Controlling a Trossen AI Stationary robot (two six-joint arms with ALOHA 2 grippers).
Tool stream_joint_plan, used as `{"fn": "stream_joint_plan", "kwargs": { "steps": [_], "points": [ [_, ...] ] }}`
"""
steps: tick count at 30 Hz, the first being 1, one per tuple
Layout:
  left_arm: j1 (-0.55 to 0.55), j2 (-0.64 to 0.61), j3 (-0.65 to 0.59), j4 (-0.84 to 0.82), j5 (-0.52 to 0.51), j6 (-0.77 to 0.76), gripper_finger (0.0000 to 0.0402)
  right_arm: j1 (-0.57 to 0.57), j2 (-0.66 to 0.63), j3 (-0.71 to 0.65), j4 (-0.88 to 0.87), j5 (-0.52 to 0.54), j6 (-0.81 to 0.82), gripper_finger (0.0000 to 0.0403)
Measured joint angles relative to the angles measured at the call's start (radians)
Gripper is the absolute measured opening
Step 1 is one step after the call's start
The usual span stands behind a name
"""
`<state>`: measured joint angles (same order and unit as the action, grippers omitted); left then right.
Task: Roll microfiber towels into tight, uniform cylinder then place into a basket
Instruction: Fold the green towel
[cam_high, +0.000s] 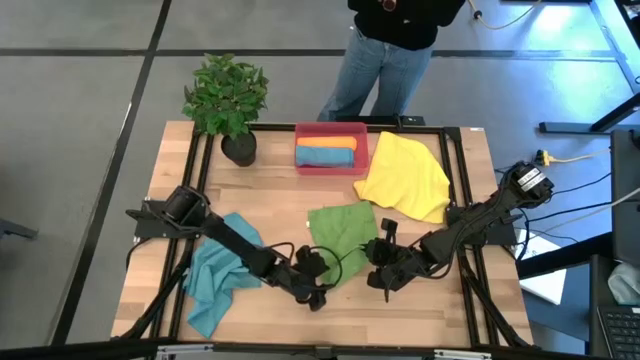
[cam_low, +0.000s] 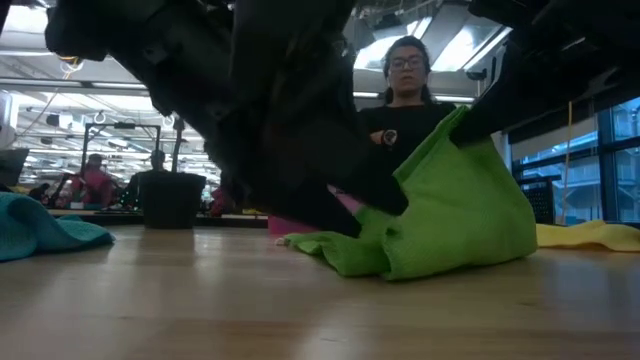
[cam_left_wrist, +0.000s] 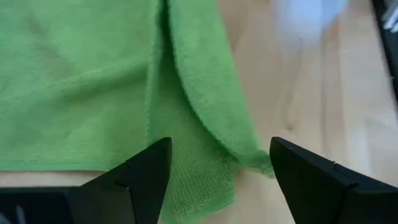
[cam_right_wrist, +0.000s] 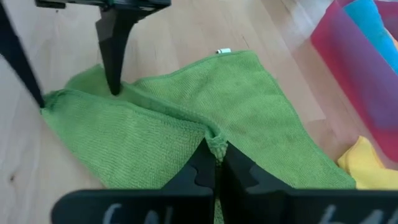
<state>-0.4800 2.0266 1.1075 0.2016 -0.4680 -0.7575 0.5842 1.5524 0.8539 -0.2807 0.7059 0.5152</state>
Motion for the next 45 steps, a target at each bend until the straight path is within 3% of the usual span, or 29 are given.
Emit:
{"fn": "stream_joint_plan", "kwargs": {
  "steps": [13,21,30,45],
  "points": [
    [0.029,-0.04,0.002,-0.014,-0.002,0.075,0.0262,0.01,0.0,0.0,0.005,0.0,-0.004,0.0003],
    [0.036,-0.138,0.004,-0.048,-0.081,0.166,0.0262,0.032,0.0,0.0,0.011,0.005,-0.025,0.0002],
    [0.096,-0.059,0.003,0.043,0.089,0.131,0.0271,0.032,0.0,0.0,0.066,0.018,-0.071,0.0002],
    [0.065,-0.016,0.005,0.083,0.105,0.032,0.0268,0.032,0.0,0.0,0.077,0.066,-0.034,0.0001]
  ]
}}
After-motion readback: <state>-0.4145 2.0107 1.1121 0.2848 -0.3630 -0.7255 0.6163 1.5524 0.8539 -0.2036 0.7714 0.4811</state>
